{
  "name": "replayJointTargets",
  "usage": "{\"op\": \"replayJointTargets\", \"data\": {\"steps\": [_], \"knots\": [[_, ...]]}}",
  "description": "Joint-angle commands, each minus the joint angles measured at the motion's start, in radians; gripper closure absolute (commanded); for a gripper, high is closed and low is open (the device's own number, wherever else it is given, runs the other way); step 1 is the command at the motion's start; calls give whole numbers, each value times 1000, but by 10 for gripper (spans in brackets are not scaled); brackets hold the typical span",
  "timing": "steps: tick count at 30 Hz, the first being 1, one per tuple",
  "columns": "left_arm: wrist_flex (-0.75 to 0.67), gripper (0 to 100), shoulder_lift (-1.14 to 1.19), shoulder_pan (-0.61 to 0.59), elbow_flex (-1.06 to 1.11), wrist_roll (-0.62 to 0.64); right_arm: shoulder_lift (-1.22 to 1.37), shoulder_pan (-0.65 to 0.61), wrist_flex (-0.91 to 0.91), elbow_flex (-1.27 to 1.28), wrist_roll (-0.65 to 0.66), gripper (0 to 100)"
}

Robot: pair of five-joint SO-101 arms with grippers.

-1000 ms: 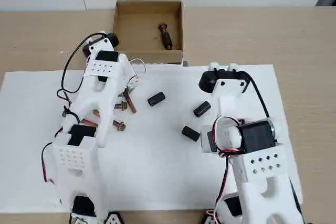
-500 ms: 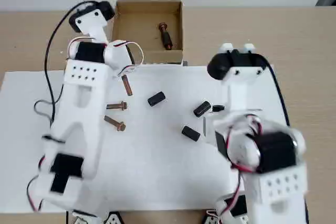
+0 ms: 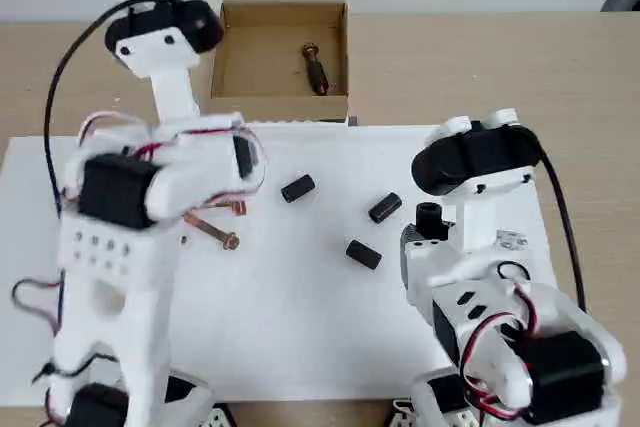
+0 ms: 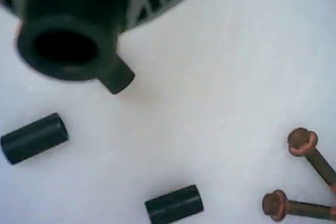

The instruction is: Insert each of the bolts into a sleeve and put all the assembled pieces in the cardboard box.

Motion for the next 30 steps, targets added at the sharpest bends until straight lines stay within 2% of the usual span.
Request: {"op": "replayJointTargets", "data": {"steps": [1,4,8,17,21,25,30], "knots": [[15,995,-146,11,28,-74,-44,7,-12,-44,11,995],[14,995,-288,9,117,-147,-93,7,-12,-43,12,995],[-35,995,-494,3,311,-152,-157,5,-36,64,37,995],[-331,995,-948,2,860,-149,-357,1,-372,453,40,996],[-425,995,-1092,2,986,-147,-412,-1,-484,588,40,996],[-460,995,-1157,9,1064,-97,-452,-8,-584,697,40,996],[-528,995,-1200,9,1145,-18,-516,-119,-684,844,46,996]]}}
